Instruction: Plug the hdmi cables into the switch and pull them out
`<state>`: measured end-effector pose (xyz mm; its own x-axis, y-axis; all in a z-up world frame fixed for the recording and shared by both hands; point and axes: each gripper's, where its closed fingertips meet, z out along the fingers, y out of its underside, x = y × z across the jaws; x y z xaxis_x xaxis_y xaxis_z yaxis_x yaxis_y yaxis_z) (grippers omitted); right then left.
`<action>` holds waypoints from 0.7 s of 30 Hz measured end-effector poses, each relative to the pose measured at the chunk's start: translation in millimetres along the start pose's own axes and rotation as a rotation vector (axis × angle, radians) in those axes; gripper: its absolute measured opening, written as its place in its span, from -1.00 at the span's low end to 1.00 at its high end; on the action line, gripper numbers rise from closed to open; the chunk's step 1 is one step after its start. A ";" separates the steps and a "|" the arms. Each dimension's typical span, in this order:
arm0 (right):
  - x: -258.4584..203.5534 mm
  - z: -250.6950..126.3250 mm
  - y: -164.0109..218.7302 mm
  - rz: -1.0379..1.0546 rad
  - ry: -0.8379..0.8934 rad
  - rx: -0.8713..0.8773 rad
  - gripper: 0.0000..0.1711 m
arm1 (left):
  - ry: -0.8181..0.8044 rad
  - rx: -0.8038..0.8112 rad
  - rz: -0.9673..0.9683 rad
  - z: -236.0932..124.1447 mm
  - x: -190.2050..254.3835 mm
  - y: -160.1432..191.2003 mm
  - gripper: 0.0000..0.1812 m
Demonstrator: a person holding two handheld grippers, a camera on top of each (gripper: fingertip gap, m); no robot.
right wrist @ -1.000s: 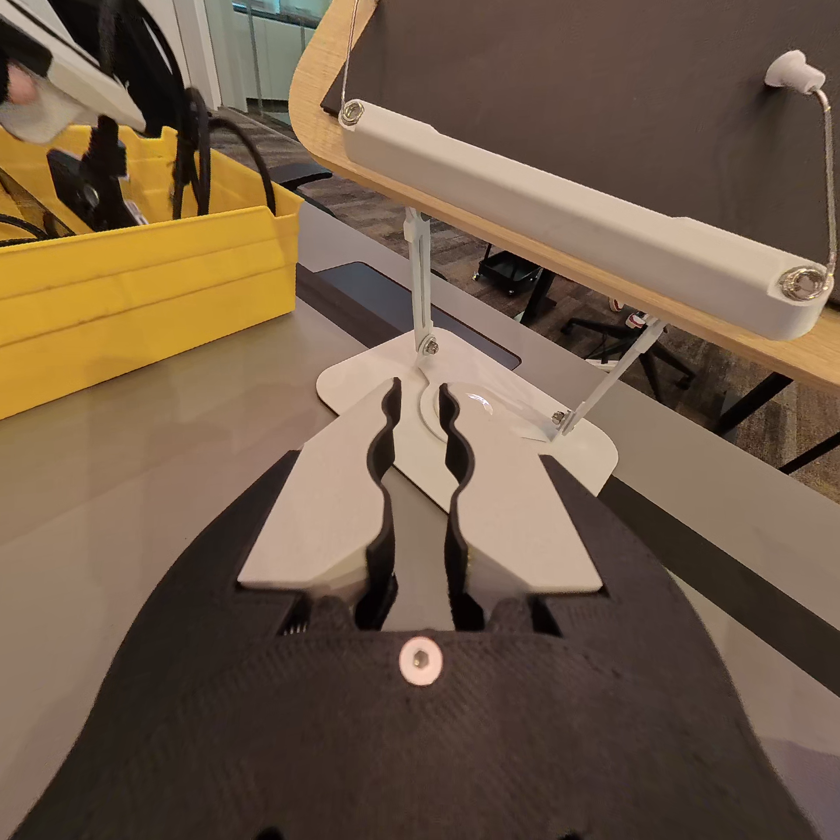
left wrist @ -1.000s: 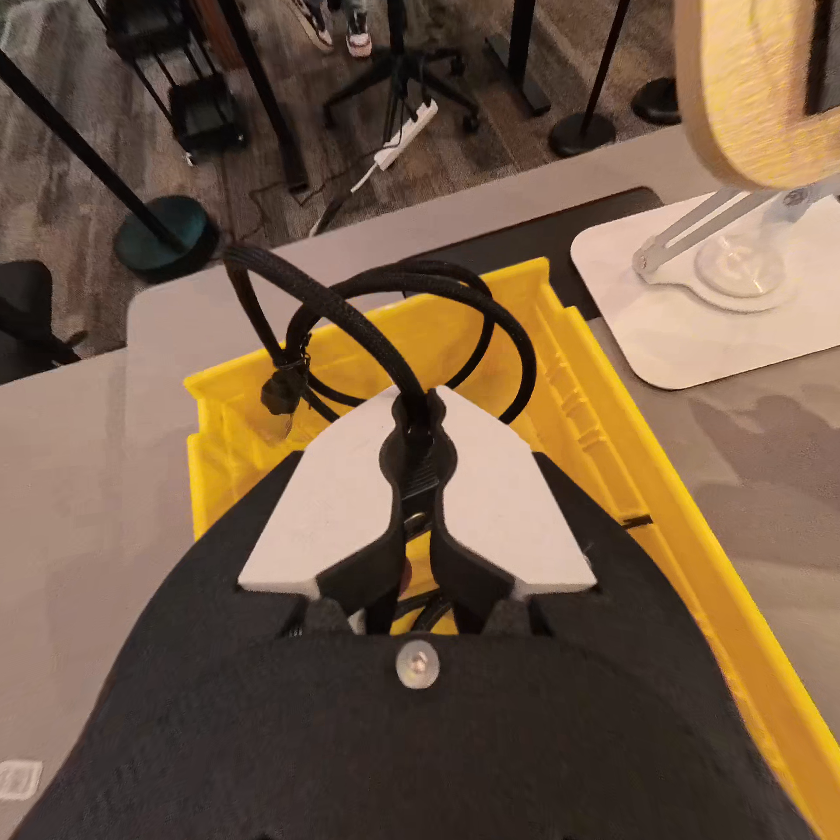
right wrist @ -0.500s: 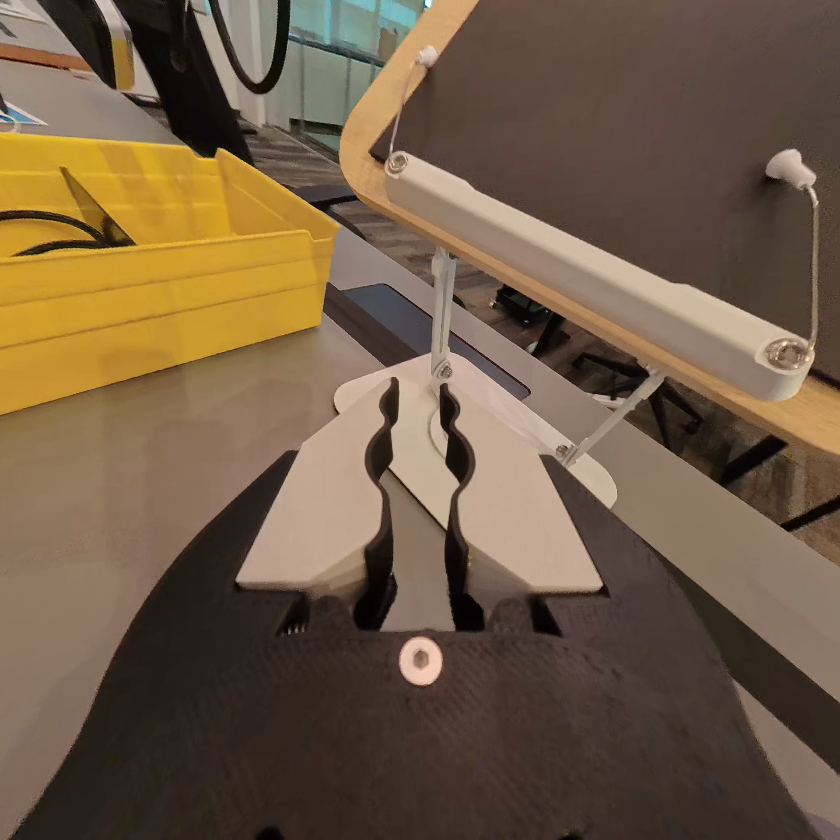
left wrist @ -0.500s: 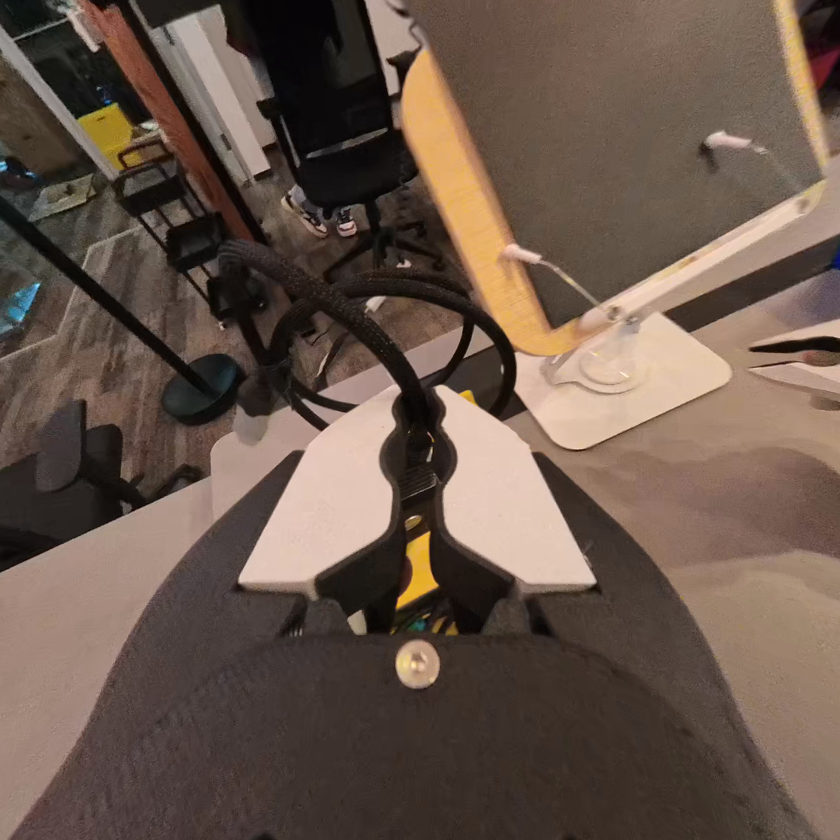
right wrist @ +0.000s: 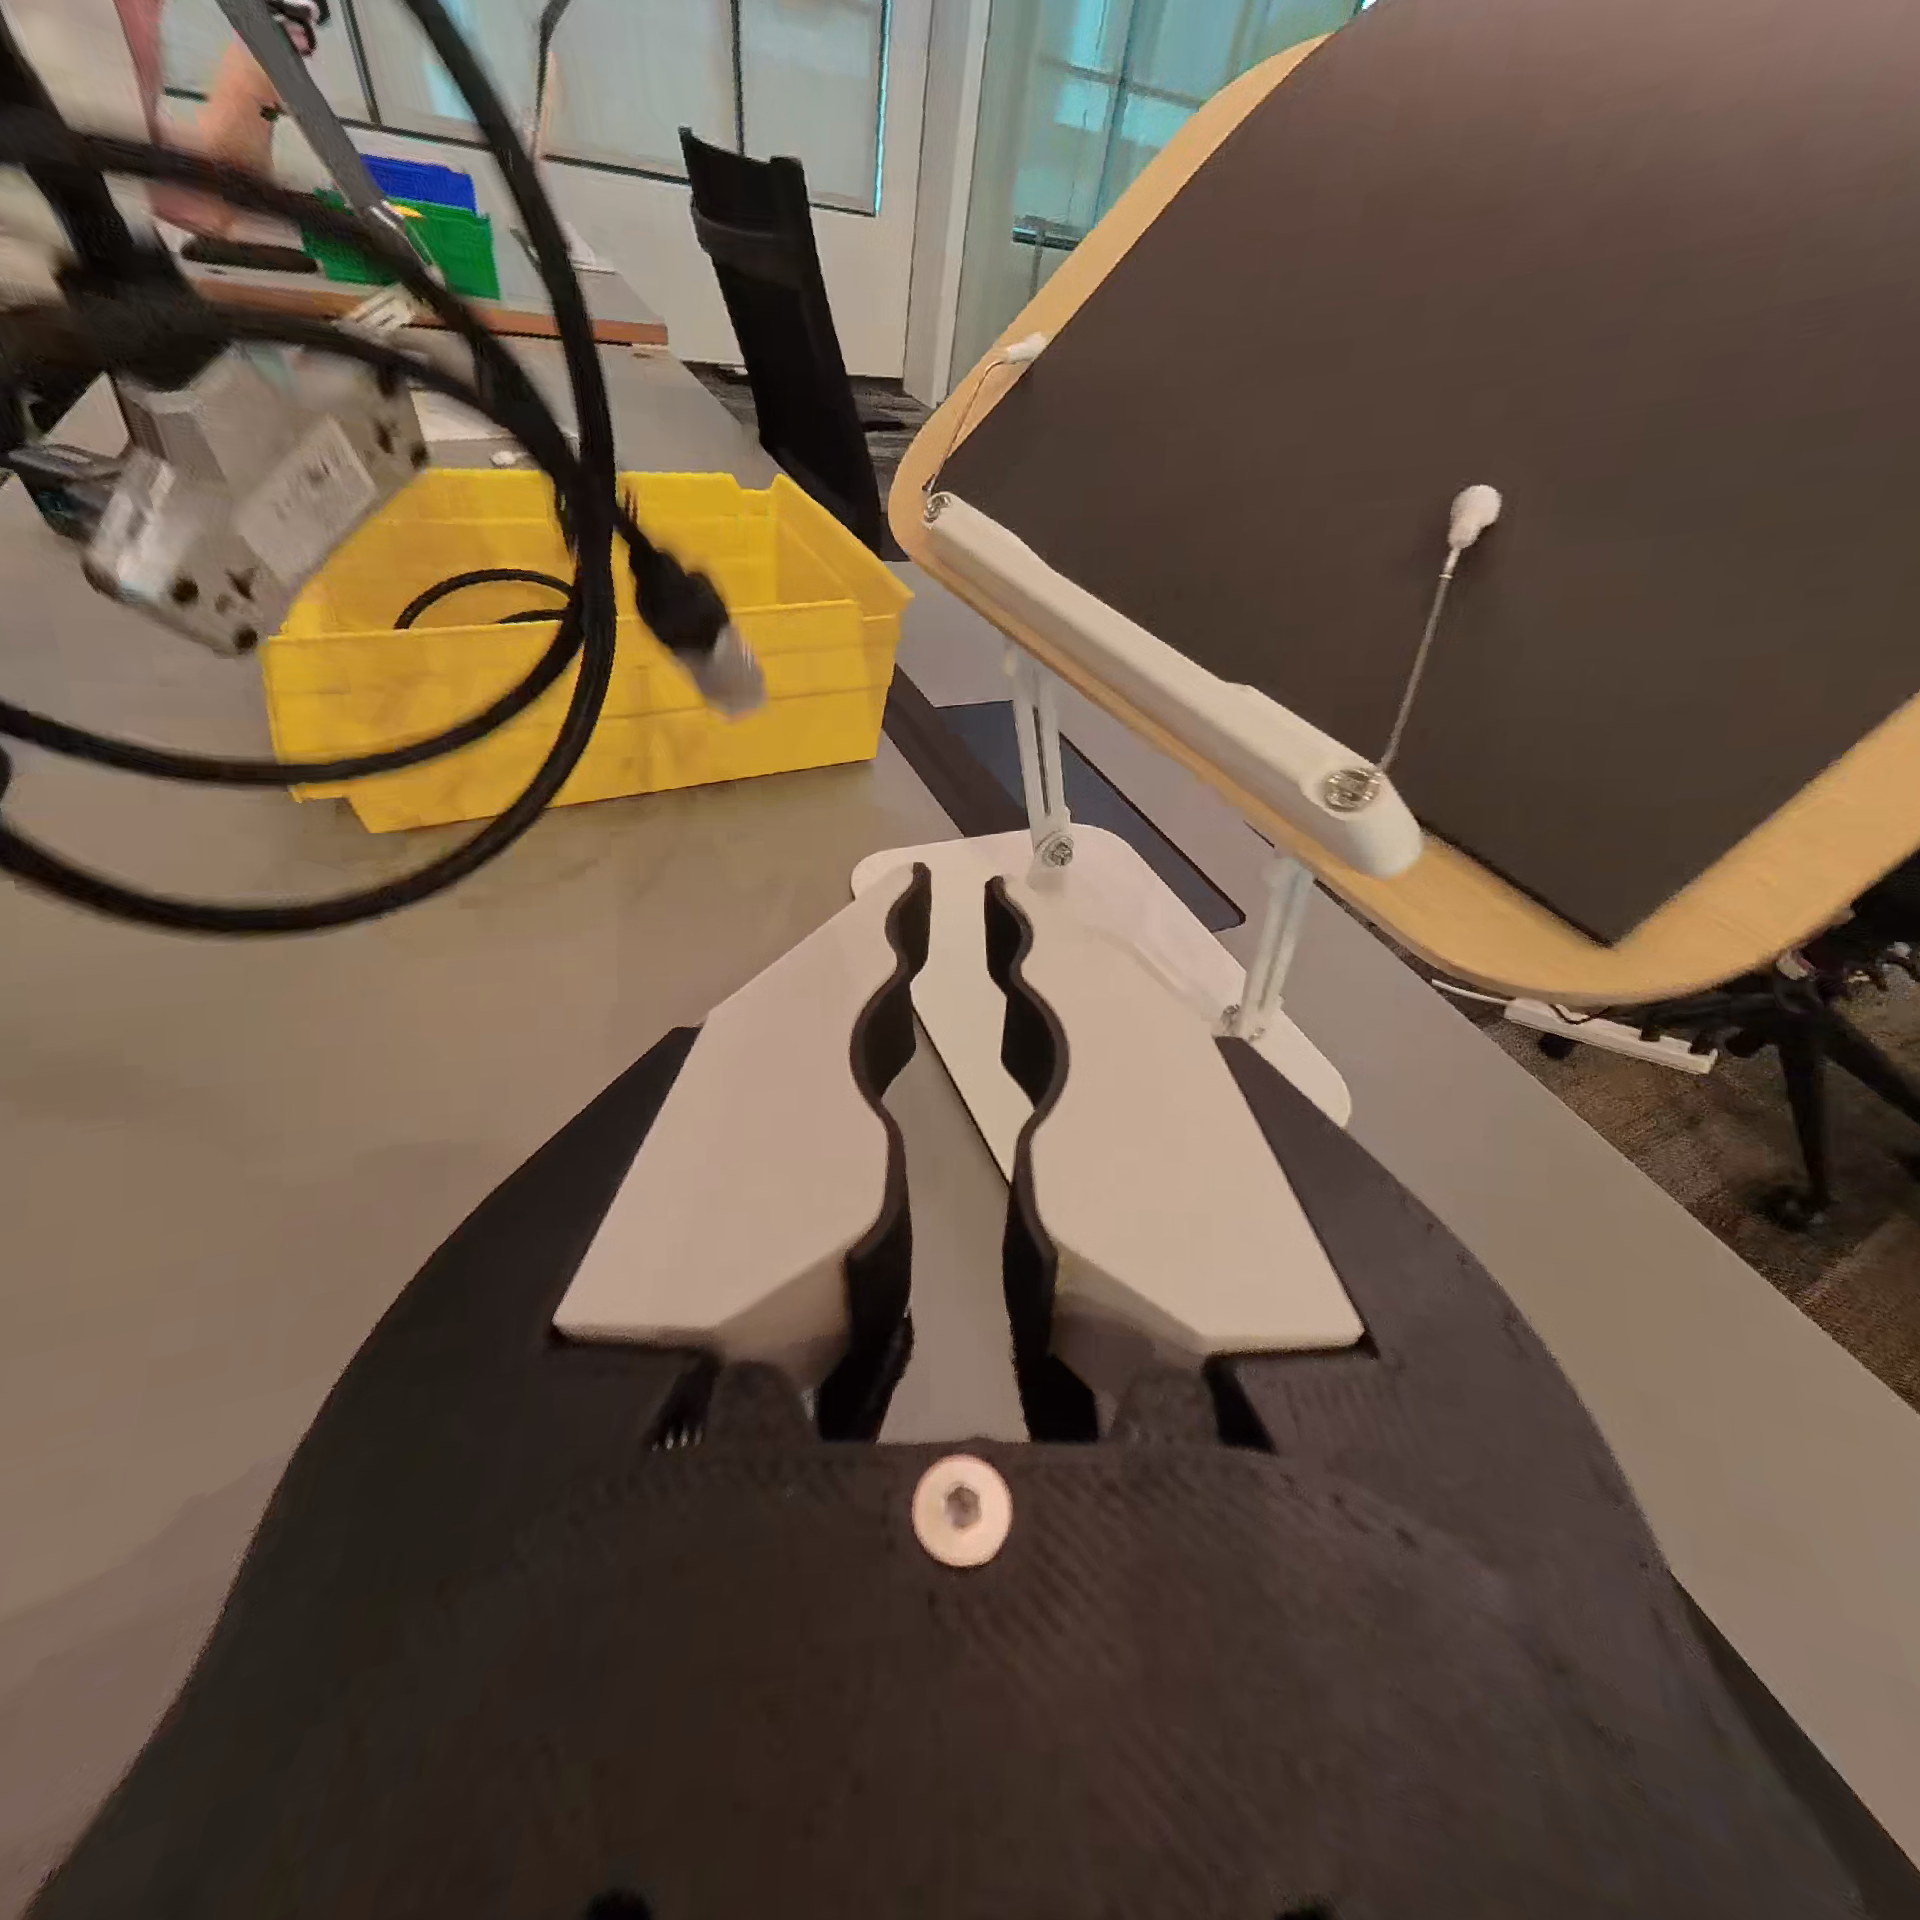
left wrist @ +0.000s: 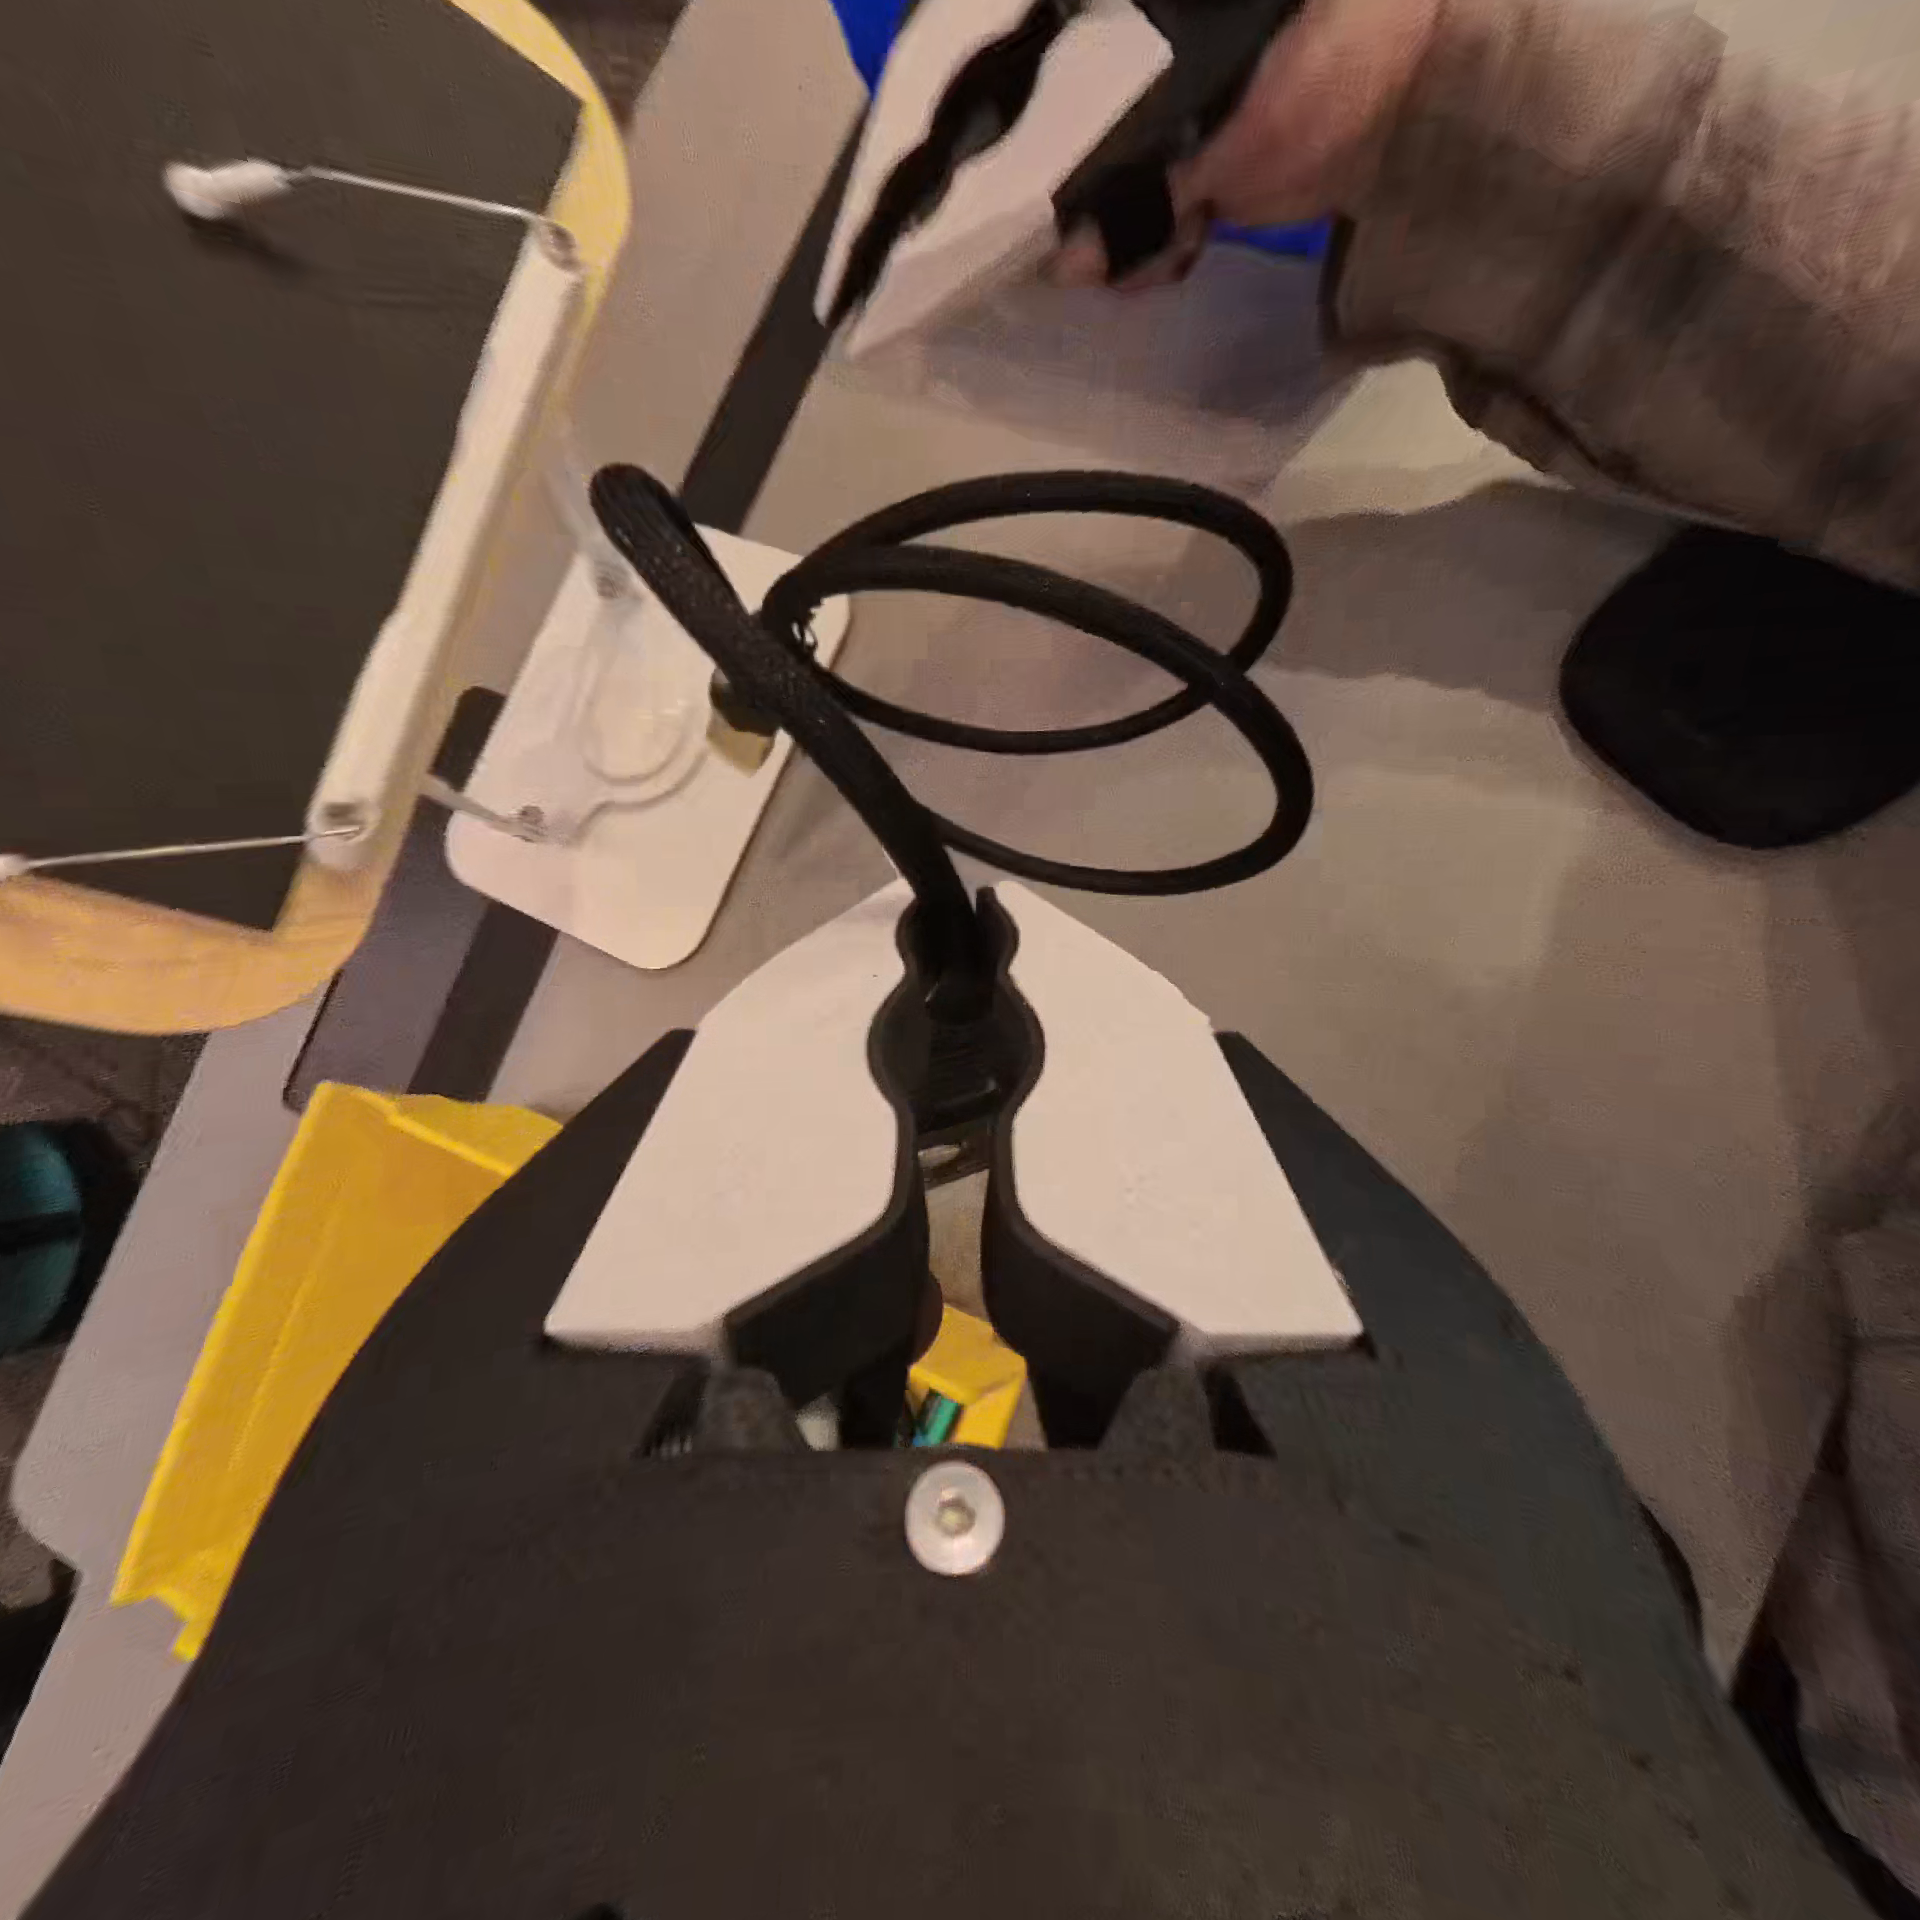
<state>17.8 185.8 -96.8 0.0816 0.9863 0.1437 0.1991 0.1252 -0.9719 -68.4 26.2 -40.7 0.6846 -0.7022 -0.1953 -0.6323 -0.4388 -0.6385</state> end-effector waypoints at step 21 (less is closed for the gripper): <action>-0.6 -5.4 26.0 0.045 -0.073 -0.059 -0.92 | 0.316 -0.571 0.521 174.1 110.2 63.4 -0.92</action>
<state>28.2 187.8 -121.1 0.0205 0.9962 0.0845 0.2538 0.0766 -0.9642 30.2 18.6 -232.2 0.1736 -0.9808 -0.0886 -0.9847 -0.1714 -0.0321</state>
